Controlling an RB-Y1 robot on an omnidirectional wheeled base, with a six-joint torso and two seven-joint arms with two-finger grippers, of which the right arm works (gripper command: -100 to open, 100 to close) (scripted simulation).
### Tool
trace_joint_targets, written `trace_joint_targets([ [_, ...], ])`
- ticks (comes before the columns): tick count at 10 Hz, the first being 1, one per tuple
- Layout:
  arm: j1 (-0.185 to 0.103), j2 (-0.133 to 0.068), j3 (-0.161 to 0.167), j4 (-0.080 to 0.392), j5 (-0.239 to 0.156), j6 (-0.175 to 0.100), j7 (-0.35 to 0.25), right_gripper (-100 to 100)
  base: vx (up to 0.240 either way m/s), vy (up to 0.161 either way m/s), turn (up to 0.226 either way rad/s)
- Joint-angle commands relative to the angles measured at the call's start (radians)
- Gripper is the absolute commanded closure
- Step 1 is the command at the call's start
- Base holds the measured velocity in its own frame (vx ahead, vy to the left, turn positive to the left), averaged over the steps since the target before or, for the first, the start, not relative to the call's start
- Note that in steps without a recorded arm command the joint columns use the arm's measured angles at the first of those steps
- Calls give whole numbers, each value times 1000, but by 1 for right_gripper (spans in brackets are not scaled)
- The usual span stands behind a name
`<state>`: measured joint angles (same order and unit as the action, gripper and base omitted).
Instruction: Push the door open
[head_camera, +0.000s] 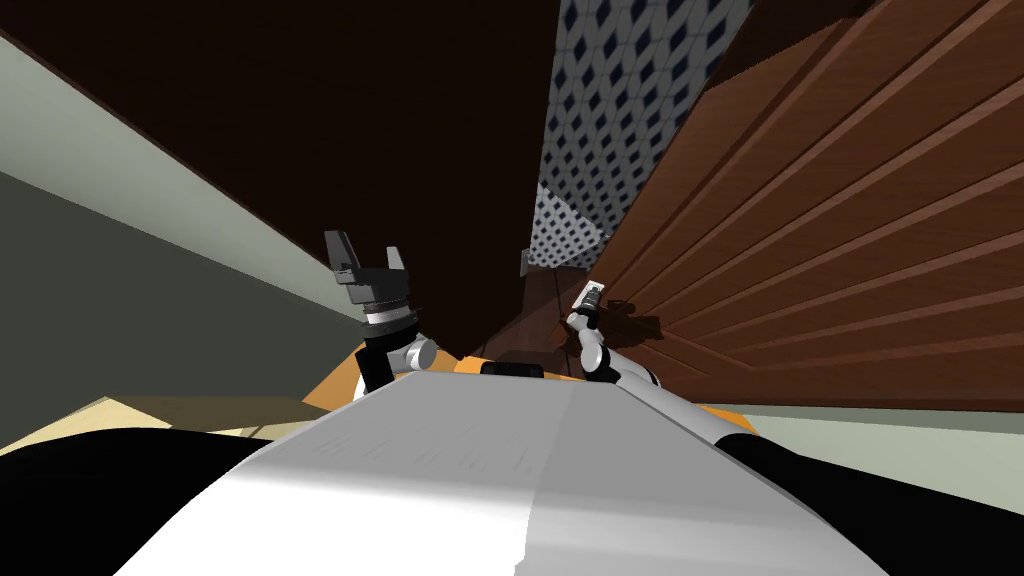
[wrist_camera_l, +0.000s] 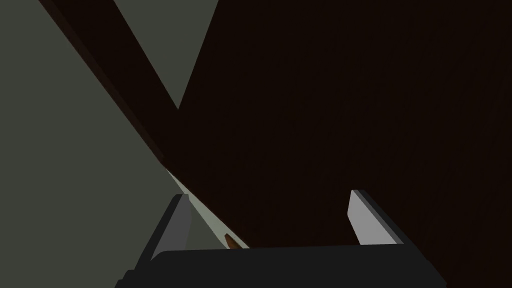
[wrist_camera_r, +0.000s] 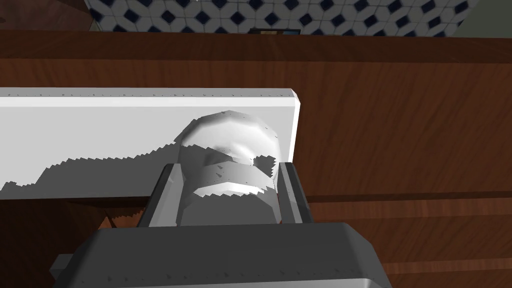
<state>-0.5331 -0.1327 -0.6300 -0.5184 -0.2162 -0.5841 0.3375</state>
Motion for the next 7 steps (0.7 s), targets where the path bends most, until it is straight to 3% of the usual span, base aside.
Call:
trace_joint_targets([
  [1,-9,4,-35,-1,-14,-27,31,100,64,-97,114],
  [3,-17,9,-68,-2,-27,-52,60,100,108,-149,121],
  [4,-17,9,-68,54,-27,-52,60,100,111,-128,71],
  [5,-17,9,-68,62,-27,-52,60,100,62,-51,-1],
  [7,-17,9,-68,34,-27,-52,60,100,-2,17,-15],
])
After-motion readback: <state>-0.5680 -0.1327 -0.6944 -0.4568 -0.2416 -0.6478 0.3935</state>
